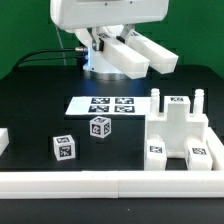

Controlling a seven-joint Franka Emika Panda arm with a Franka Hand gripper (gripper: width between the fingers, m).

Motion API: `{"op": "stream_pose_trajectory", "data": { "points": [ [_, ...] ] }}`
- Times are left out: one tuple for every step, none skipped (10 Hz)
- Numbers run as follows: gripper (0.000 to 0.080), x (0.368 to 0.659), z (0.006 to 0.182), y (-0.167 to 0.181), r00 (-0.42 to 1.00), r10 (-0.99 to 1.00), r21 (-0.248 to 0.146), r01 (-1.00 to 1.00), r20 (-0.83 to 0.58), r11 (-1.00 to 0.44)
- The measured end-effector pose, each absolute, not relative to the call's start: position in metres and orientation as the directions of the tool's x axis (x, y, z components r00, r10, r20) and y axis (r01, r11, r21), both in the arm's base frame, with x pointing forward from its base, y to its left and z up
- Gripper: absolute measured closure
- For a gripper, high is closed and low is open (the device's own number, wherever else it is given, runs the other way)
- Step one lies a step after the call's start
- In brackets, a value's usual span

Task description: Assemble chair

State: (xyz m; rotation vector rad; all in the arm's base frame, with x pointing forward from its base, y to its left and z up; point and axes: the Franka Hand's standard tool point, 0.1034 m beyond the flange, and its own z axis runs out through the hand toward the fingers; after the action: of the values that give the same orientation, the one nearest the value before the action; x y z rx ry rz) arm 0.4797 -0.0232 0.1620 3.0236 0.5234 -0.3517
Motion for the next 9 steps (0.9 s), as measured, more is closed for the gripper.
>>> {"op": "stream_pose_trajectory", "data": {
  "points": [
    [0.0493, 0.48, 0.162, -0.023, 0.935, 0.268, 0.027, 0.281, -0.231, -0.959],
    [0.0493, 0.481, 0.163, -0.02, 0.954, 0.196, 0.041, 0.21, -0.225, -0.977],
    [0.0509, 0.492, 0.174, -0.006, 0.981, -0.009, 0.06, 0.003, -0.196, -0.998],
    [0.0509, 0.507, 0.181, 0.006, 0.978, -0.115, 0.056, -0.107, -0.173, -0.993],
    [0.0523, 0.517, 0.185, 0.01, 0.968, -0.179, 0.07, -0.169, -0.174, -0.983],
    [0.0532, 0.521, 0.186, 0.01, 0.96, -0.219, 0.078, -0.208, -0.176, -0.975],
    [0.0532, 0.52, 0.185, 0.01, 0.963, -0.202, 0.075, -0.191, -0.176, -0.979],
    [0.0506, 0.52, 0.185, 0.01, 0.963, -0.201, 0.075, -0.191, -0.177, -0.979],
    [0.0506, 0.52, 0.185, 0.01, 0.963, -0.201, 0.075, -0.191, -0.177, -0.979]
  ]
}}
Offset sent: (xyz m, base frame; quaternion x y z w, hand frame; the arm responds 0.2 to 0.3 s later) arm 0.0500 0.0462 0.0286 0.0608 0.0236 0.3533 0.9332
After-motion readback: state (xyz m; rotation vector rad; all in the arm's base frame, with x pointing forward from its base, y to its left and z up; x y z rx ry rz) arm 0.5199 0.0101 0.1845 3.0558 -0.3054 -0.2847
